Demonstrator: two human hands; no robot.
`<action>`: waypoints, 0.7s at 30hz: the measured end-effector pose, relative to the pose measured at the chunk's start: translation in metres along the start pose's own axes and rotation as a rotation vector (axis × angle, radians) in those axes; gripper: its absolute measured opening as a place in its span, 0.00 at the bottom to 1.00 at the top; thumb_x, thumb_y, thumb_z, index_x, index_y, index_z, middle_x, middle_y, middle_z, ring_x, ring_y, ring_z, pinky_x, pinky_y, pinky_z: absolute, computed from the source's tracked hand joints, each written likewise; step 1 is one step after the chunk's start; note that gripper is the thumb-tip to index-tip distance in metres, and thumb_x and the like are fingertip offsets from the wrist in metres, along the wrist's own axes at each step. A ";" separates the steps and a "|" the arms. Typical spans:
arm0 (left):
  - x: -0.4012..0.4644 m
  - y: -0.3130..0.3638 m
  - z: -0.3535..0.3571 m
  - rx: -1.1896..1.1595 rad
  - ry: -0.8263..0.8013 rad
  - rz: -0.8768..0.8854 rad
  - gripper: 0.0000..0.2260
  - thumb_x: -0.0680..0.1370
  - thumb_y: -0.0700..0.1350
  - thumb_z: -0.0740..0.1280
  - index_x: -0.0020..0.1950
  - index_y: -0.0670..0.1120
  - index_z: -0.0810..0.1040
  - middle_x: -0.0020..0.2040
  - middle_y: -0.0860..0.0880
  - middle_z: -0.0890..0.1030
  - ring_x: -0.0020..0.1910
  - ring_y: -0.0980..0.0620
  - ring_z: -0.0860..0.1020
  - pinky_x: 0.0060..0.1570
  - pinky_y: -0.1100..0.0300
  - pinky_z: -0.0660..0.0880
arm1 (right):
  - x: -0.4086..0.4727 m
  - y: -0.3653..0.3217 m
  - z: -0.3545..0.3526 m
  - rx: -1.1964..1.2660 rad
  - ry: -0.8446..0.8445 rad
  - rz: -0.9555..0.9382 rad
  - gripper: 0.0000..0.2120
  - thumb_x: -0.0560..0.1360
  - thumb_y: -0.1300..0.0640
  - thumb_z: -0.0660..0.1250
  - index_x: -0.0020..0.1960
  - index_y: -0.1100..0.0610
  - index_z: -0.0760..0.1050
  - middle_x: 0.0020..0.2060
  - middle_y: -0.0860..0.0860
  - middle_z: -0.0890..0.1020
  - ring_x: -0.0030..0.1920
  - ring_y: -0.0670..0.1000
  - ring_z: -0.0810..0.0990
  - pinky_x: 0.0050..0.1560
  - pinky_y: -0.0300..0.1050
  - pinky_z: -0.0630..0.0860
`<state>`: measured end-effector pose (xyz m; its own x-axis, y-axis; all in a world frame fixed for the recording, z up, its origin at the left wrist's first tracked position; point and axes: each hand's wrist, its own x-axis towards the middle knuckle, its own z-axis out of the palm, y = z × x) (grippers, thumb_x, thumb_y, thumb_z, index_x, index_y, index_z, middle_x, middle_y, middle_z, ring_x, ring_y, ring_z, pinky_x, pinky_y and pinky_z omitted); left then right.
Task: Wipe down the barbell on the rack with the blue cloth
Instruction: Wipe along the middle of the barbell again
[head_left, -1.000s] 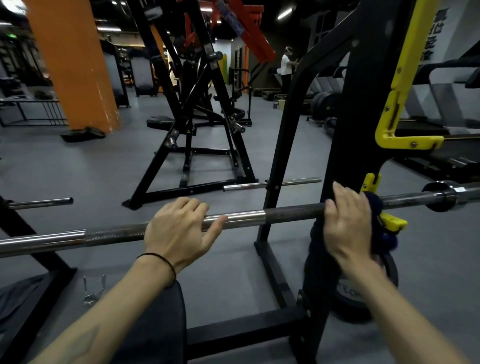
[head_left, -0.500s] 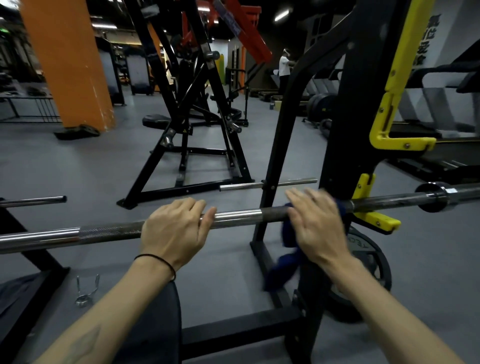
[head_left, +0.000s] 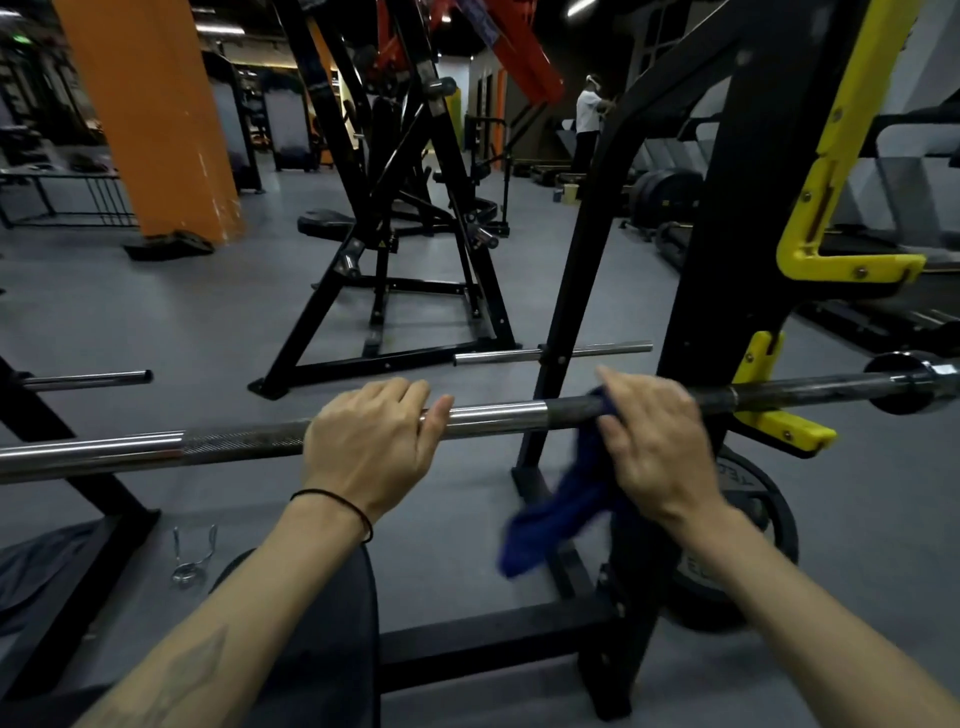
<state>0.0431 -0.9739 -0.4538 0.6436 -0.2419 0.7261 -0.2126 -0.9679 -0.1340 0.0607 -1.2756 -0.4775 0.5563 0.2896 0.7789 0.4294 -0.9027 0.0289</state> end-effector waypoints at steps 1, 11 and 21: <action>0.000 0.003 0.001 0.010 0.020 -0.004 0.26 0.86 0.57 0.46 0.45 0.47 0.79 0.39 0.49 0.80 0.38 0.45 0.79 0.35 0.52 0.72 | -0.004 0.010 0.000 -0.009 0.051 0.052 0.28 0.87 0.46 0.47 0.72 0.63 0.73 0.59 0.59 0.80 0.60 0.61 0.77 0.69 0.56 0.64; 0.003 0.000 0.003 0.057 0.028 0.013 0.26 0.86 0.54 0.47 0.39 0.48 0.77 0.36 0.48 0.79 0.35 0.44 0.78 0.33 0.52 0.68 | 0.023 -0.126 0.034 0.136 0.032 -0.079 0.31 0.85 0.42 0.49 0.77 0.62 0.69 0.64 0.57 0.79 0.63 0.58 0.76 0.72 0.53 0.63; 0.002 0.005 0.008 0.062 0.127 -0.014 0.24 0.86 0.52 0.51 0.35 0.46 0.76 0.32 0.47 0.78 0.31 0.43 0.77 0.29 0.52 0.68 | 0.018 -0.034 0.029 0.018 0.335 0.527 0.27 0.86 0.52 0.46 0.51 0.62 0.81 0.42 0.59 0.79 0.47 0.62 0.77 0.65 0.64 0.69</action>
<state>0.0492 -0.9796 -0.4578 0.5469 -0.2217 0.8073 -0.1556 -0.9744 -0.1621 0.0767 -1.2302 -0.4830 0.4445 -0.3117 0.8398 0.1713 -0.8907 -0.4212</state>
